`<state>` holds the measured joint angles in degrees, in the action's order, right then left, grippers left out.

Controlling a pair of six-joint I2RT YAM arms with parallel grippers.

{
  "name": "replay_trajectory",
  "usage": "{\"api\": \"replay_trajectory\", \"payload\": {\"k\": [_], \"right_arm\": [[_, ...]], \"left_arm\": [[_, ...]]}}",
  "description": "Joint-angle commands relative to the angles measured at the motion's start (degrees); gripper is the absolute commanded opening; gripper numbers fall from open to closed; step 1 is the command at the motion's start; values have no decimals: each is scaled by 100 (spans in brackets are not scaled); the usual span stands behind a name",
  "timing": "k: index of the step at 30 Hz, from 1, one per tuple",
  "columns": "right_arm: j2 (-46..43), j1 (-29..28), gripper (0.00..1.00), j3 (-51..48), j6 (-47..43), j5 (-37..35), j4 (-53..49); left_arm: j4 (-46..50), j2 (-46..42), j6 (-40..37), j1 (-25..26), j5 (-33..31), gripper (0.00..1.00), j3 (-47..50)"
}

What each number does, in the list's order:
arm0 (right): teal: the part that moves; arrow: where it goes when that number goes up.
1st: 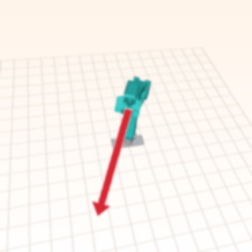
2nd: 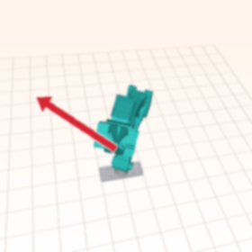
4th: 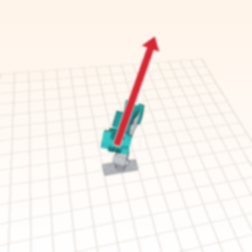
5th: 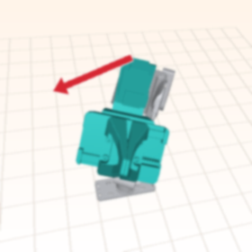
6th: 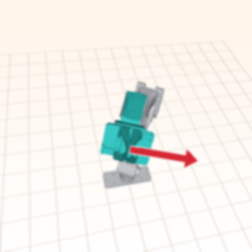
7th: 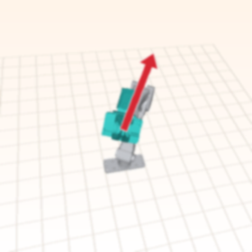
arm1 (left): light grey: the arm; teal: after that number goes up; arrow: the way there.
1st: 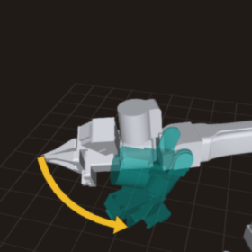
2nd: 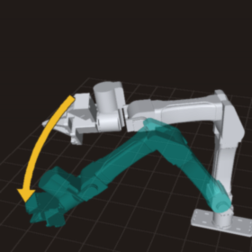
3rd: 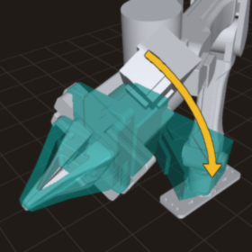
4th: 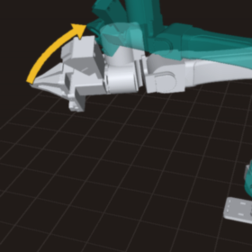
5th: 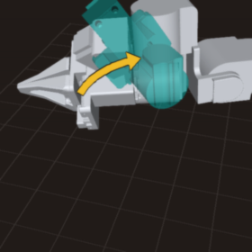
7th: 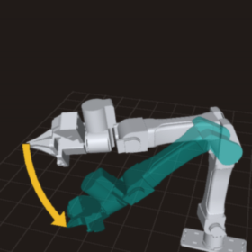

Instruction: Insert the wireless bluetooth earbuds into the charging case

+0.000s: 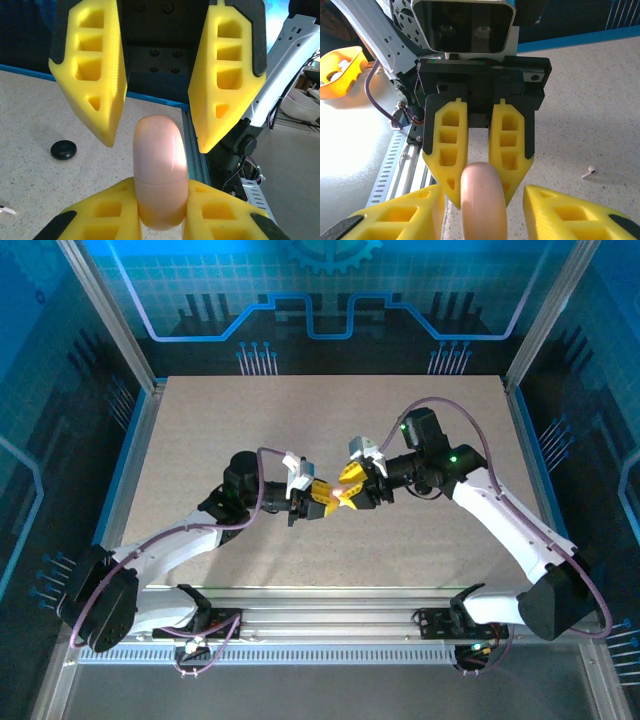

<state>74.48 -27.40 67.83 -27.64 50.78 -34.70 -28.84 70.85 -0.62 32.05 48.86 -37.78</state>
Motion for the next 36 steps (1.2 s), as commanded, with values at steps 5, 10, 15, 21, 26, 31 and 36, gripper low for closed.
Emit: {"api": "replay_trajectory", "payload": {"k": [5, 10, 15, 21, 26, 31, 36], "right_arm": [[-40, 25, 46, -38, -14, -59, -2], [16, 25, 46, -11, 88, -273, 40], [-63, 118, 47, -92, 412, -615, 300], [-214, 258, 47, -191, 748, -848, 645], [-300, 356, 46, -251, 985, -1088, 853], [-339, 412, 46, -292, 1092, -1185, 903], [-418, 448, 47, -358, 1326, -1422, 1051]], "left_arm": [[2, -139, -174, 38, 19, 18, -133], [-22, -177, -166, 33, 31, 18, -133], [-16, -199, -168, 36, 45, 17, -129], [-8, -207, -165, 42, 62, 16, -142], [1, -225, -166, 46, 53, 16, -142], [-15, -238, -167, 47, 4, 16, -126], [-34, -229, -128, 46, -133, 16, -83]]}}
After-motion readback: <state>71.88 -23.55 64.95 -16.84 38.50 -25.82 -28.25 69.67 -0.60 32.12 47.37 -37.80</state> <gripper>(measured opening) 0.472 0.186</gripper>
